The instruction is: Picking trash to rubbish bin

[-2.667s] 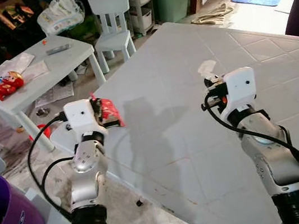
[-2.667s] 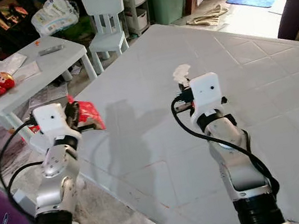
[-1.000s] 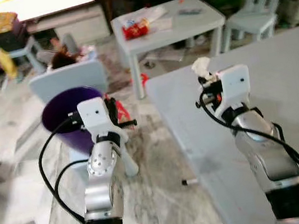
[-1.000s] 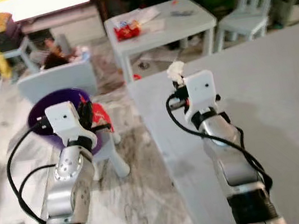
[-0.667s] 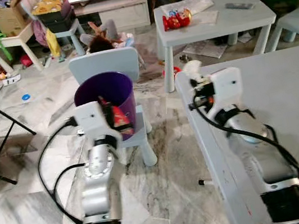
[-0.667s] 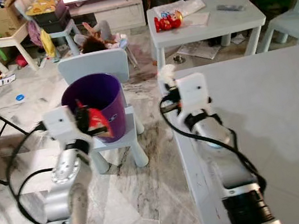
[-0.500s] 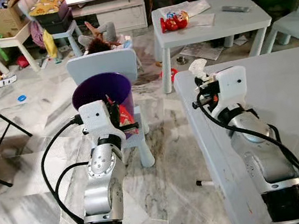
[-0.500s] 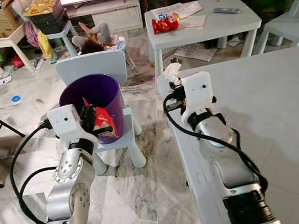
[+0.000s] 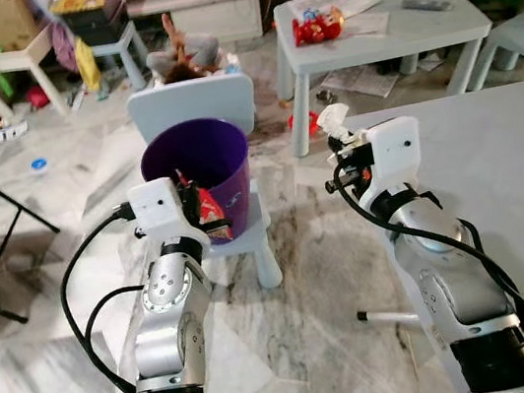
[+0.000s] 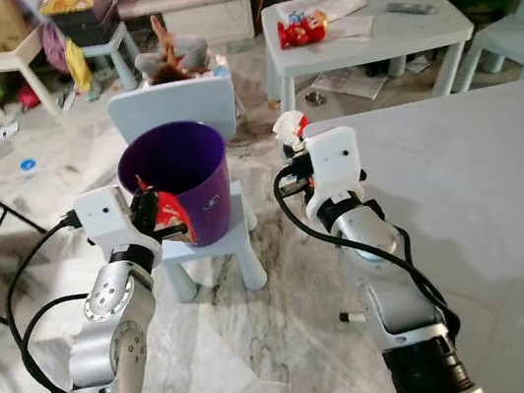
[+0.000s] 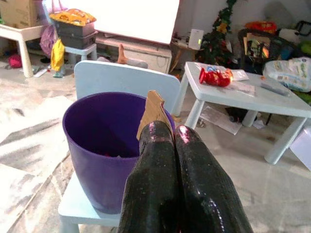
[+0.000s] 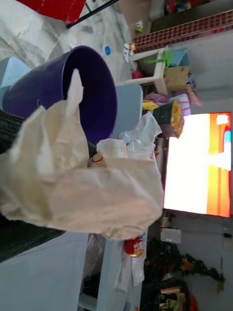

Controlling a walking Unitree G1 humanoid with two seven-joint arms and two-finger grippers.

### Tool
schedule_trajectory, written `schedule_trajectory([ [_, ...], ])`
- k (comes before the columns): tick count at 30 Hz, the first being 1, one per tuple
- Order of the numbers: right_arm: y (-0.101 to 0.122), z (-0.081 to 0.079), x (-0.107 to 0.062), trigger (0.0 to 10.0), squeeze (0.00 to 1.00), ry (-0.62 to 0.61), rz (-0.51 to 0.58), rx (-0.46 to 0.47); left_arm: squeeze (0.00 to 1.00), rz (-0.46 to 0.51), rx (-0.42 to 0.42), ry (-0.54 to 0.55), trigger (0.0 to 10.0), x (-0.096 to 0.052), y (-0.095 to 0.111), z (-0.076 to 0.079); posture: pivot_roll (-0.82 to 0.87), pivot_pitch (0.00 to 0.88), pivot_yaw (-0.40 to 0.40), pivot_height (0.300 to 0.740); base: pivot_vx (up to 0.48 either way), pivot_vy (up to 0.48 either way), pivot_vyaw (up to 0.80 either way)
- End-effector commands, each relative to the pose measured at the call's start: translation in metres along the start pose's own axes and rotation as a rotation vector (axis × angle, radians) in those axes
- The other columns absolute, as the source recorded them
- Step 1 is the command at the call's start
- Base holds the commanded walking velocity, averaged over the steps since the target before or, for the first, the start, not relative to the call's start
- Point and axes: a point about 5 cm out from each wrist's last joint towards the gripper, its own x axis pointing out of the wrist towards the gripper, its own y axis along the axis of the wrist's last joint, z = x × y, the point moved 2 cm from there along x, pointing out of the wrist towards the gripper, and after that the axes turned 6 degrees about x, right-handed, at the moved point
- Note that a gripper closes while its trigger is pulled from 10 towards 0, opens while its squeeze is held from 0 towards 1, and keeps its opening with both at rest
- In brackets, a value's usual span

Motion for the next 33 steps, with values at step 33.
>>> schedule_trajectory([
  [33,0.0046,0.0059,-0.0025,0.0,0.0,-0.004,0.0,-0.016,0.0,0.015,-0.025,0.0,0.0,0.0026,0.0027,0.0062,0.01,0.108,-0.004,0.74,0.0,0.204,0.0],
])
